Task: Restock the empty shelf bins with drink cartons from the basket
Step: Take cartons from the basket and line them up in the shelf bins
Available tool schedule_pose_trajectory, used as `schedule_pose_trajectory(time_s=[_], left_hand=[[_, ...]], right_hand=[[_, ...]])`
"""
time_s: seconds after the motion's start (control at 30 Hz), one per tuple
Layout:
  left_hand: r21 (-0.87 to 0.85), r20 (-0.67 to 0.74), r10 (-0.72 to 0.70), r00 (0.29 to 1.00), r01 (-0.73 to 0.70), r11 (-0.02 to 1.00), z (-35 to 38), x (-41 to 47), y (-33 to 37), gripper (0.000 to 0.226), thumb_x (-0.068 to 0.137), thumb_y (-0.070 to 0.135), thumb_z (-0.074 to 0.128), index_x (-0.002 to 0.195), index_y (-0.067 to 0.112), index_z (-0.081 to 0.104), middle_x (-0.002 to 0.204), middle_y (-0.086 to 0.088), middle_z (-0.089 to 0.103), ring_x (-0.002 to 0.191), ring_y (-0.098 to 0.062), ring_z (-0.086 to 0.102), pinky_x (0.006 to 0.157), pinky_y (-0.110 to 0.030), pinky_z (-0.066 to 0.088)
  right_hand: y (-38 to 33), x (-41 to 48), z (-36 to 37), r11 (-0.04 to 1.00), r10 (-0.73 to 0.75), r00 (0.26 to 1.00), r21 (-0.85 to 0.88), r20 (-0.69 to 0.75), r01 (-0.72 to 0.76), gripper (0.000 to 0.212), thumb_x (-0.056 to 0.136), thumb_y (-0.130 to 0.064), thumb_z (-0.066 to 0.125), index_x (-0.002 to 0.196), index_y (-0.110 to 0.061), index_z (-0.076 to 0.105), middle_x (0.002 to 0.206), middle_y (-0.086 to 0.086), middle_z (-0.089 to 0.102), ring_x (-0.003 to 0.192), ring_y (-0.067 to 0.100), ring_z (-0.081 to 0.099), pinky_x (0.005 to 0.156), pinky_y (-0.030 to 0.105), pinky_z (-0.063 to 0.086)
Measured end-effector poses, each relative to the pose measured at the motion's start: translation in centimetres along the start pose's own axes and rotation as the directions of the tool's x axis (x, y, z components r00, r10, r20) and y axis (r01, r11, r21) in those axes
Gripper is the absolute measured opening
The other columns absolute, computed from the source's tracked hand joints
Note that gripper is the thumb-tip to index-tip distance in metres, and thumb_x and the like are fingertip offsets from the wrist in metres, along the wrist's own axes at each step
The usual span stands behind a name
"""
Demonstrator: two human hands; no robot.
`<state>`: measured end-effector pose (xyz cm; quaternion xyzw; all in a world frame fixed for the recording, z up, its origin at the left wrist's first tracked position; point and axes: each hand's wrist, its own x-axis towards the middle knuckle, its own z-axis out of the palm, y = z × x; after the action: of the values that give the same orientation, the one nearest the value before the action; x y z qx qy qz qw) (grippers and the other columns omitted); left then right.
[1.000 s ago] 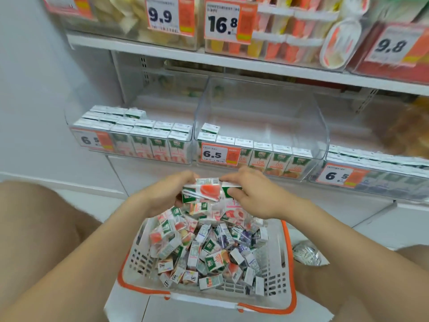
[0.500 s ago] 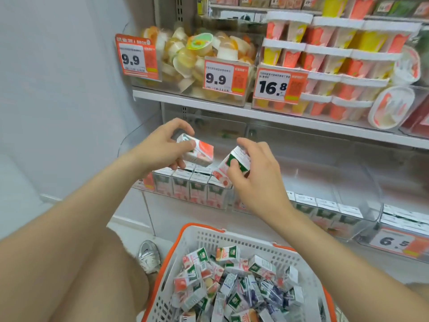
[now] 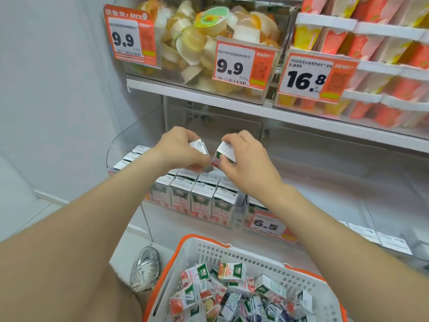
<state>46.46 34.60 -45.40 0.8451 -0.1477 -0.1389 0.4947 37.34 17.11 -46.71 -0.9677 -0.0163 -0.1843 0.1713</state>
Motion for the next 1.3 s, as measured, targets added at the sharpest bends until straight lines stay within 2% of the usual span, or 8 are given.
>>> schedule_pose_trajectory(time_s=[0.13,0.4,0.5,0.6,0.77,0.83,1.13,1.3], left_hand=[[0.419,-0.129,0.147,0.981,-0.081,0.905,1.1,0.3,-0.2,0.035,0.069,0.035,0.081,0.088,0.007,0.072,0.072,-0.006,0.075,0.071,-0.026,0.075,0.065,-0.042,0.064],[0.876,0.073,0.106,0.992,-0.115,0.468,1.5,2.4,-1.8,0.043,0.097,0.063,0.053,0.129,0.036,0.063,0.132,-0.004,0.054,0.13,-0.035,0.039,0.102,-0.051,0.034],[0.775,0.125,0.045,0.991,-0.126,0.619,1.1,3.0,-2.4,0.036,0.104,0.033,0.036,0.127,0.029,0.064,0.132,-0.006,0.058,0.128,-0.036,0.046,0.112,-0.052,0.032],[0.65,0.157,0.065,0.985,-0.153,0.745,-0.1,3.4,-3.7,0.043,0.097,0.01,0.037,0.128,0.025,0.062,0.101,-0.003,0.068,0.109,-0.032,0.058,0.091,-0.037,0.044],[0.82,0.143,-0.043,0.989,-0.094,0.565,-0.5,3.7,-4.8,0.068,0.088,-0.007,0.039,0.145,0.029,0.045,0.135,-0.003,0.06,0.142,-0.037,0.032,0.125,-0.055,0.008],[0.835,0.154,-0.095,0.983,-0.078,0.545,-0.7,3.6,-4.7,0.072,0.088,-0.008,0.037,0.147,0.032,0.042,0.138,0.0,0.059,0.146,-0.031,0.029,0.123,-0.063,-0.008],[0.732,0.141,-0.041,0.989,-0.076,0.677,-2.1,3.1,-4.8,0.073,0.084,-0.008,0.046,0.147,0.03,0.044,0.144,-0.002,0.056,0.14,-0.028,0.042,0.125,-0.064,0.001],[0.725,0.106,0.019,0.994,-0.091,0.683,-4.3,1.1,-5.2,0.066,0.091,0.016,0.055,0.154,0.031,0.039,0.157,-0.006,0.04,0.153,-0.031,0.022,0.124,-0.065,0.007]], right_hand=[[0.1,0.9,0.4,0.991,-0.014,0.993,-0.132,0.117,0.03,0.035,0.099,-0.031,0.06,0.132,-0.019,0.06,0.119,0.004,0.059,0.109,0.032,0.061,0.086,0.048,0.055],[-0.2,2.1,1.4,0.948,-0.07,0.964,-0.285,0.257,0.144,0.018,0.104,-0.025,0.057,0.117,-0.013,0.06,0.109,0.011,0.062,0.1,0.039,0.063,0.074,0.045,0.053],[-0.8,2.5,1.7,0.959,-0.056,0.963,-0.255,0.265,0.126,0.015,0.106,-0.025,0.057,0.102,-0.011,0.054,0.099,0.012,0.056,0.092,0.041,0.061,0.069,0.043,0.047],[-1.4,2.9,1.7,0.972,-0.009,0.961,-0.223,0.276,0.073,0.021,0.106,-0.022,0.056,0.091,-0.01,0.048,0.089,0.011,0.052,0.078,0.039,0.053,0.063,0.042,0.047],[-2.1,3.4,2.3,0.985,0.131,0.872,-0.16,0.471,-0.061,0.017,0.094,-0.008,0.048,0.081,-0.014,0.039,0.088,0.007,0.046,0.07,0.028,0.047,0.062,0.039,0.043],[-2.0,3.7,2.3,0.984,0.171,0.826,-0.131,0.537,-0.119,0.003,0.087,-0.011,0.045,0.084,-0.011,0.044,0.086,0.007,0.049,0.071,0.027,0.05,0.064,0.038,0.044],[-2.4,3.8,2.7,0.988,0.131,0.804,-0.013,0.58,-0.151,0.061,0.091,-0.014,0.043,0.152,-0.008,0.036,0.142,0.018,0.054,0.128,0.039,0.058,0.101,0.056,0.053],[-2.0,4.8,2.9,0.978,0.129,0.878,0.087,0.461,-0.189,0.04,0.099,-0.021,0.036,0.127,-0.01,0.063,0.119,0.012,0.066,0.11,0.03,0.06,0.094,0.044,0.052]])
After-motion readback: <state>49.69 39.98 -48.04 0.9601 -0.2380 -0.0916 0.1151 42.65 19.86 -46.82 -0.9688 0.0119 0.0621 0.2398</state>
